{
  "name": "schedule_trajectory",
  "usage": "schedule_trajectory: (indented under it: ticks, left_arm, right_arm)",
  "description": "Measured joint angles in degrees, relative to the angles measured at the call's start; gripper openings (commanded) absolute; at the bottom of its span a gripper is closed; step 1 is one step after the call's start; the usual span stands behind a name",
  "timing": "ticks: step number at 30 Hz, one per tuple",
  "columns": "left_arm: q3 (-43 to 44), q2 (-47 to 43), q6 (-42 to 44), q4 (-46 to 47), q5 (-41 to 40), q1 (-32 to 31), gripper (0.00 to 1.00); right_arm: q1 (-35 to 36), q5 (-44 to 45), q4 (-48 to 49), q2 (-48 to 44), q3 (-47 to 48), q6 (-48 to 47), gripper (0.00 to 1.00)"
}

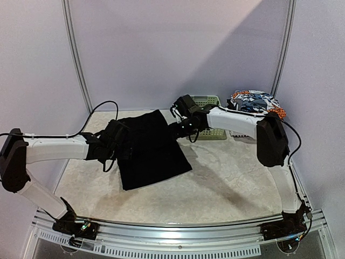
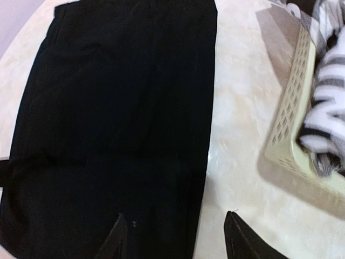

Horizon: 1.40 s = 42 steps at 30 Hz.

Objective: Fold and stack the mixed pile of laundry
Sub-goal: Fold the rectangle-folded T-shirt at the center of the board, then adjust the 2/3-rectangle-folded T-shirt at the center of the board.

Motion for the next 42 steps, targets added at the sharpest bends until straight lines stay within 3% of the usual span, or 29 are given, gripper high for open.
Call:
schedule_trajectory:
  ticks: [4, 8, 10, 13, 25, 42]
  left_arm:
    - [0.07, 2.1, 3.87, 2.36, 6.45, -1.64, 0.48]
    - [1.88, 7.61, 5.64, 4.04, 11.54, -3.19, 0.38]
    - [3.5, 10.71, 6.29, 4.81, 13.84, -4.11, 0.34]
    - [5.88, 14.45, 6.38, 5.99, 16.37, -4.92, 0.31]
    - [12.33, 24.92, 6.54, 7.3, 17.97, -5.09, 0.28]
    - [16.9, 28.72, 8.37, 4.74, 12.87, -4.48, 0.27]
  right_arm:
    - [0.24, -3.63, 4.09, -8.87, -13.35, 1.11, 0.45]
    - [1.51, -7.87, 9.6, -15.74, -24.65, 2.6, 0.23]
    - [2.43, -9.66, 12.26, -17.51, -28.33, 3.08, 0.12]
    - [3.58, -12.57, 16.17, -18.47, -32.63, 4.31, 0.05]
    - [4.04, -15.1, 21.05, -16.04, -35.89, 5.09, 0.0]
    - [4.04, -13.73, 21.16, -12.72, -38.36, 4.02, 0.0]
